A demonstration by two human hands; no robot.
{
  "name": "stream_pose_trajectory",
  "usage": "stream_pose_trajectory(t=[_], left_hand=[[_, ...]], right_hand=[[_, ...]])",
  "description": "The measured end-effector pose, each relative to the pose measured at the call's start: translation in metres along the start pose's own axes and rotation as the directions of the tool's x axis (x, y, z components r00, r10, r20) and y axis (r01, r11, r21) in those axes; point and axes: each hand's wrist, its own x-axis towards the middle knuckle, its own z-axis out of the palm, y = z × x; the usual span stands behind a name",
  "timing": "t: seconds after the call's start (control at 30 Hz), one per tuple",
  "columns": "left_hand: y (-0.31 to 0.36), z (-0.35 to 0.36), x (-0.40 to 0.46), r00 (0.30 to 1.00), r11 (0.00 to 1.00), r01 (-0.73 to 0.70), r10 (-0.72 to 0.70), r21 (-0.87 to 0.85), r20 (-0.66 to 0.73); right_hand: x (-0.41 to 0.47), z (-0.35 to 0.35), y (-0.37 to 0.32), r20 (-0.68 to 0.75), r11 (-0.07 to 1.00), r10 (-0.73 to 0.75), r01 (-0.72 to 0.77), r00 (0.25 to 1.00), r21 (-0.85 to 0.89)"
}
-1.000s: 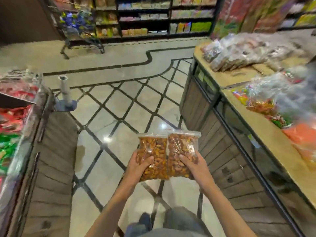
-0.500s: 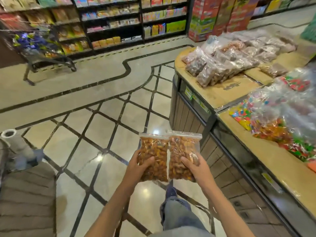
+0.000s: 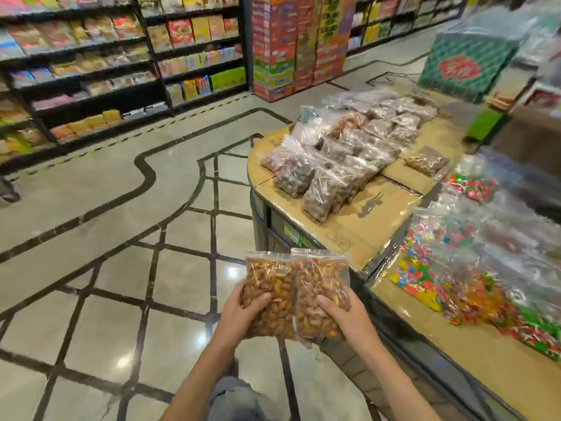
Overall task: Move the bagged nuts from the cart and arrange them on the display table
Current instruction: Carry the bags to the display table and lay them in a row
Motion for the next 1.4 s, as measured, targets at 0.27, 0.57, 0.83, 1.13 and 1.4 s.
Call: stream_pose_trajectory(t=[0.27, 0.57, 0.83, 1.13, 1.4], left_hand=[[0.061, -0.022, 0.156, 0.956, 0.996, -0.003, -0.023, 0.087, 0.293], [0.117, 0.025, 0.268, 0.826, 0.985, -0.021, -0.08, 0.172, 0.558], [0.158, 0.128, 0.34, 0.743, 0.975, -0.085, -0.075, 0.205, 0.665], [0.206, 0.273, 0.417, 0.68, 0.953, -0.221, -0.003, 0.208, 0.733], [0.227, 0.404, 0.511, 0.707, 0.932, -0.215, -0.056, 0.29, 0.705]], right_hand=[[0.075, 0.046, -0.043, -0.318, 0.99, 0.035, 0.01, 0.947, 0.14], [0.126, 0.046, -0.062, -0.558, 0.97, 0.116, 0.028, 0.822, 0.242], [0.184, -0.021, -0.076, -0.68, 0.93, 0.148, 0.132, 0.718, 0.342], [0.244, -0.122, -0.075, -0.746, 0.914, 0.145, 0.202, 0.65, 0.353], [0.286, -0.188, -0.082, -0.703, 0.867, 0.291, 0.131, 0.648, 0.48]])
